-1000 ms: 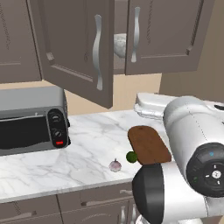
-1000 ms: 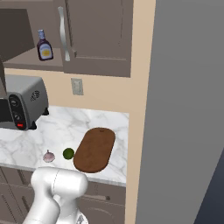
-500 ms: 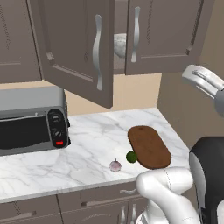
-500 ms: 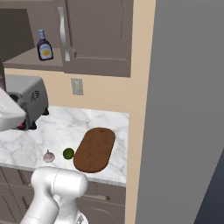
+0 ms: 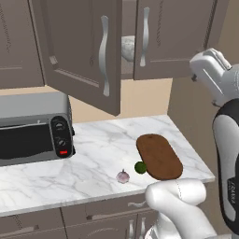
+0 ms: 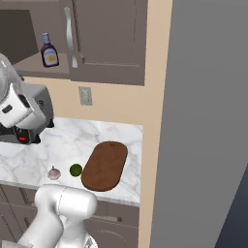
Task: Open the cabinet. Place the bowl and condiment on the counter. Then place the lime and garlic on the cutting board.
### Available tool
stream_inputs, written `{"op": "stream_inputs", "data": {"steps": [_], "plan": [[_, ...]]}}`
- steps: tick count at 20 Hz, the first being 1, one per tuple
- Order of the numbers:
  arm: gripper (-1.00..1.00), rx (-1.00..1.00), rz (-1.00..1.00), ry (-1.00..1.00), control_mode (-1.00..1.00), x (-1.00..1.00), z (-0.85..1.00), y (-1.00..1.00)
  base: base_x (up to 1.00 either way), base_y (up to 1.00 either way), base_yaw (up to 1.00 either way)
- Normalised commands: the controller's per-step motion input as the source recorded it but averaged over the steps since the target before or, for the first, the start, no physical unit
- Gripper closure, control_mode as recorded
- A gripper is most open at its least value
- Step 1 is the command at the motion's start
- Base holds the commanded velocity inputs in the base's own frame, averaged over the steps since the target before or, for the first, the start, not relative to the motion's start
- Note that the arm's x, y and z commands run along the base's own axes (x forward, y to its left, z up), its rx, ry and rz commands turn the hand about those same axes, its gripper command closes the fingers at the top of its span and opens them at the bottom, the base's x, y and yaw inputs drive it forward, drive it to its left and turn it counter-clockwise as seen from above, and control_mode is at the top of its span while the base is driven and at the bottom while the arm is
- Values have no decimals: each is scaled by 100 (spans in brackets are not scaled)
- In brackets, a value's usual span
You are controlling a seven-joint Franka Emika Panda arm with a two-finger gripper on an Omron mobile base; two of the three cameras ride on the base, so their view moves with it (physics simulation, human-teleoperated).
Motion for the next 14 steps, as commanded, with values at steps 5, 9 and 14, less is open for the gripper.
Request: {"op": "stream_inputs", "data": {"steps": [5, 9, 14], "plan": [[-100, 15, 31, 0, -100, 71, -60, 49, 0, 0, 0], [-100, 10, 37, -1, -100, 41, -59, 46, 0, 0, 0], [-100, 23, 31, -6, -100, 46, -9, 11, 0, 0, 0]]}}
